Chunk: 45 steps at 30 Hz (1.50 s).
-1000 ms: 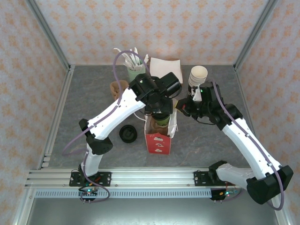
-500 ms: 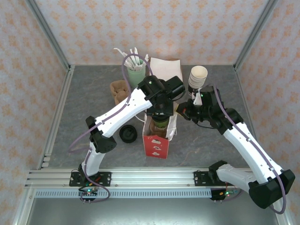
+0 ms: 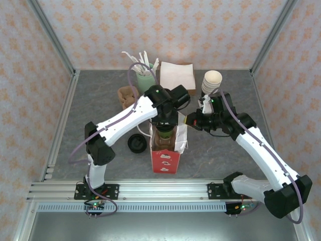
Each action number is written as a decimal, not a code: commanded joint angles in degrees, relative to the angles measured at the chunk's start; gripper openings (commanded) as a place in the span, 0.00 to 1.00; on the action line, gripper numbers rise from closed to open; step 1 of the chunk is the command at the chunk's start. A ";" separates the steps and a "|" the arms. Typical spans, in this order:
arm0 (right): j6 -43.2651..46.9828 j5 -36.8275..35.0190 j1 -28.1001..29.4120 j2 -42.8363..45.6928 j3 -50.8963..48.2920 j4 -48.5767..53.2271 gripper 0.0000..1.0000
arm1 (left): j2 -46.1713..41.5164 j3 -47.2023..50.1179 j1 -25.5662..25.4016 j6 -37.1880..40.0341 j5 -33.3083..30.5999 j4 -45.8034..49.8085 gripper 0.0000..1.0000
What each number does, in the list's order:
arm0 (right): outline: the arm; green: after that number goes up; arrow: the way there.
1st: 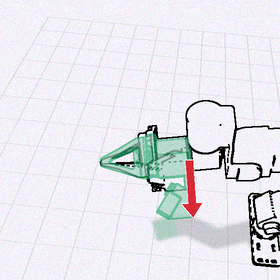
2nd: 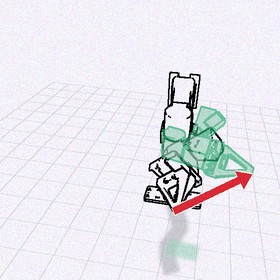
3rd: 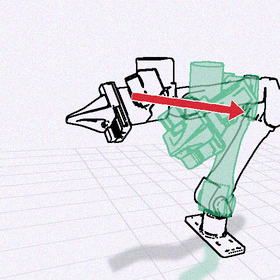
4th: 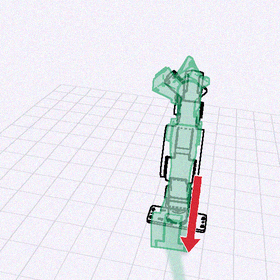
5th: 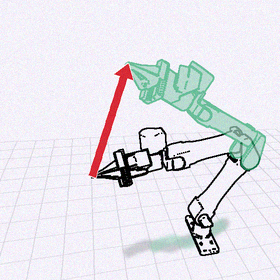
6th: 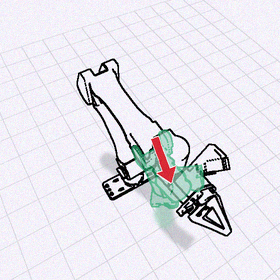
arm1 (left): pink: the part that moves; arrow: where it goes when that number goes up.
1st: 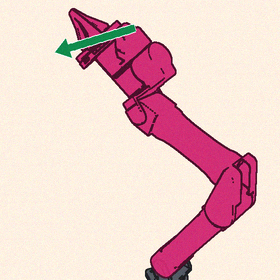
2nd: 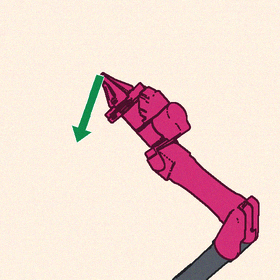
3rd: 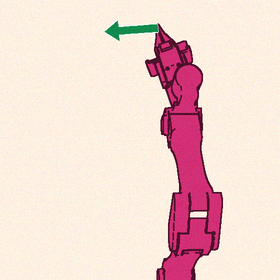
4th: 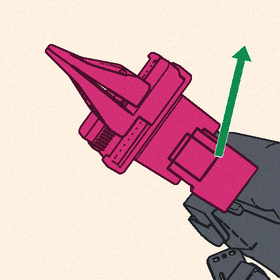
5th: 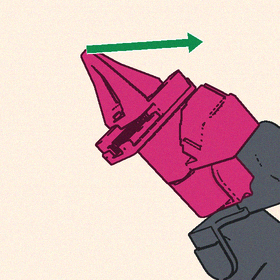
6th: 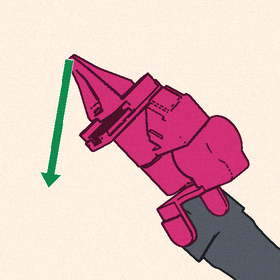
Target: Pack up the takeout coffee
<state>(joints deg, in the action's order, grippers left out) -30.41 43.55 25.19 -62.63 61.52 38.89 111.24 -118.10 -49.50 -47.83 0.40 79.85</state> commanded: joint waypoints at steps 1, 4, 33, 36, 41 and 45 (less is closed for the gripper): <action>5.20 3.10 -0.23 -0.74 1.16 4.90 0.00 | -3.35 1.74 0.19 2.04 -1.24 -6.10 0.56; 5.78 3.56 -0.52 -0.99 1.50 4.56 0.00 | -2.75 0.46 0.34 3.04 -0.71 -5.21 0.56; 5.03 -1.88 -1.08 -4.10 1.75 -3.39 0.00 | -9.75 14.50 3.44 16.47 6.46 -11.06 0.57; 5.76 -2.65 -1.06 -4.48 2.10 -3.93 0.00 | -9.77 15.42 4.21 18.56 6.92 -11.83 0.57; 7.01 -2.06 -1.10 -4.88 2.56 -3.17 0.00 | -9.09 15.20 5.21 19.96 6.34 -12.35 0.57; 7.33 -2.03 -1.03 -4.87 1.98 -3.28 0.00 | -8.60 15.35 6.53 20.64 5.12 -12.27 0.57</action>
<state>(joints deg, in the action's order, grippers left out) -24.71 43.27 24.29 -67.11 63.96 37.21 103.59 -103.37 -44.75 -30.24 6.83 68.82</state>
